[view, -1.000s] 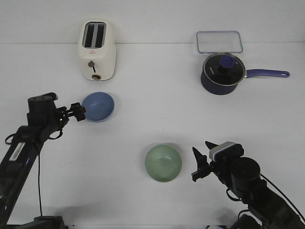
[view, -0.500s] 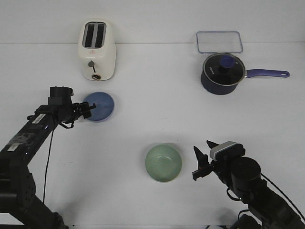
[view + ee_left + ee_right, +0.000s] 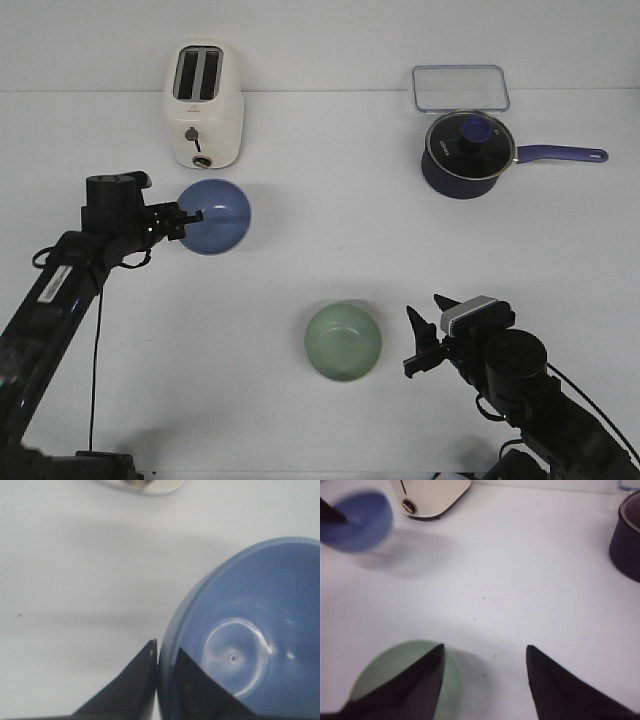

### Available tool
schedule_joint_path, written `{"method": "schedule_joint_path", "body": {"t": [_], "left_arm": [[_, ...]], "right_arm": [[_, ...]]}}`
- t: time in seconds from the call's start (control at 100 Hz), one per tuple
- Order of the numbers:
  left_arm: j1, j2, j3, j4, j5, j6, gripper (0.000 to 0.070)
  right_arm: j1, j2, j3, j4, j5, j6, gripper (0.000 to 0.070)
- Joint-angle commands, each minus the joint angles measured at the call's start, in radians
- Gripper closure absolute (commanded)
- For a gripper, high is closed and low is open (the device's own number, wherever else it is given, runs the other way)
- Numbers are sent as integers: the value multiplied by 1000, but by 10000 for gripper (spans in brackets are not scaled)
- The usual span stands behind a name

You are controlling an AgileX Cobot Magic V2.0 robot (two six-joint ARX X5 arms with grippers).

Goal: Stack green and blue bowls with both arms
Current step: 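Reach the left gripper to the light blue bowl rim and grasp it, then carry the blue bowl with the left gripper and lower it into the green bowl, then open the left gripper and withdraw it from the stacked bowls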

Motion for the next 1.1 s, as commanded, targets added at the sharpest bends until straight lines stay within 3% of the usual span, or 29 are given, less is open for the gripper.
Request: {"method": "schedule_joint_path", "body": {"t": [0.0, 0.21, 0.31, 0.43, 0.63, 0.81, 0.86, 0.98, 1.01, 1.09], "left_arm": [[-39, -60, 20, -25, 15, 23, 691], [-277, -156, 2, -108, 14, 8, 691], [-422, -146, -45, -69, 6, -26, 691], [-563, -101, -99, -22, -60, -51, 691], [-679, 31, -109, 2, -86, -64, 691], [-715, 99, -109, 17, -102, -64, 678], [-717, 101, -109, 17, -102, -64, 624], [-720, 89, -105, 23, -103, -64, 337], [-719, 80, -104, 23, -104, -63, 308], [-715, 43, -96, 25, -116, -51, 313]], "right_arm": [[9, 2, 8, 13, 5, -3, 374], [9, 2, 8, 13, 6, -4, 374], [9, 2, 8, 13, 24, -5, 374], [9, 3, 8, 13, 24, -6, 374], [9, 4, 8, 13, 24, -10, 374], [9, 4, 8, 13, 24, -10, 374], [9, 4, 8, 13, 24, -10, 373], [9, 4, 8, 11, 24, -9, 369], [9, 4, 8, 11, 24, -9, 368], [9, 4, 8, 11, 26, -9, 362]]}}
